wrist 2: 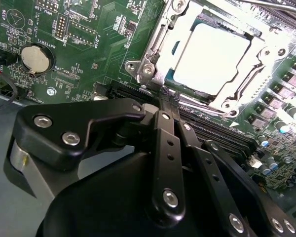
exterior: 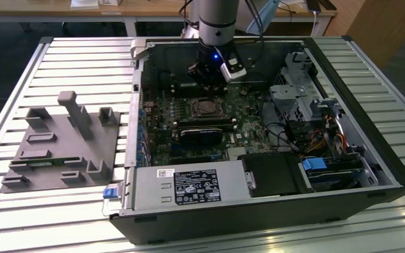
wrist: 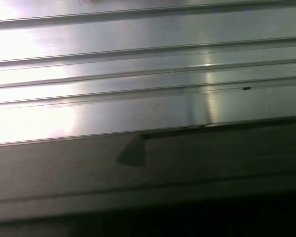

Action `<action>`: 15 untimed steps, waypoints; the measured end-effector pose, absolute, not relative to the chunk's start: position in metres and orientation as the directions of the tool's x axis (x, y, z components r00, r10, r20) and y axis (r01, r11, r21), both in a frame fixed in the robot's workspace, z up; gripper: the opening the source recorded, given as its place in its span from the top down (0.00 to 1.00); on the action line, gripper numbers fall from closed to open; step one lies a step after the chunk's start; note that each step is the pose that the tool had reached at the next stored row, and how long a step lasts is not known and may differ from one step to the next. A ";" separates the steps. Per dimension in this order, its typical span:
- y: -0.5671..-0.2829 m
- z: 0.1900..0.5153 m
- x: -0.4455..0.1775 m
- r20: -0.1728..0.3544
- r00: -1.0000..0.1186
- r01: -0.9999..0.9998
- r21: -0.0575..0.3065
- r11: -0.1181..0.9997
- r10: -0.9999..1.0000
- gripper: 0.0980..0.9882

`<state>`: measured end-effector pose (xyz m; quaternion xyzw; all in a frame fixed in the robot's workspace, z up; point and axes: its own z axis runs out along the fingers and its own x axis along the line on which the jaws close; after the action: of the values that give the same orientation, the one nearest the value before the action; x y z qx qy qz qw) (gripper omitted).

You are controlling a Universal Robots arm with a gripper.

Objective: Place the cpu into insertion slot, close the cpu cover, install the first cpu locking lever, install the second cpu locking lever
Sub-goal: 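Install the first cpu locking lever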

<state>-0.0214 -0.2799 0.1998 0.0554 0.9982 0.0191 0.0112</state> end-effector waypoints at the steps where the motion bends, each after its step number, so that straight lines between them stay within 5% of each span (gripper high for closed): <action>1: -0.280 0.200 -0.021 -0.020 -0.994 0.110 0.039 0.993 0.111 0.99; 15: -0.280 0.200 -0.021 -0.021 -0.994 0.110 0.032 0.993 0.111 0.99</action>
<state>-0.0210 -0.2799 0.2003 0.0554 0.9983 0.0153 0.0114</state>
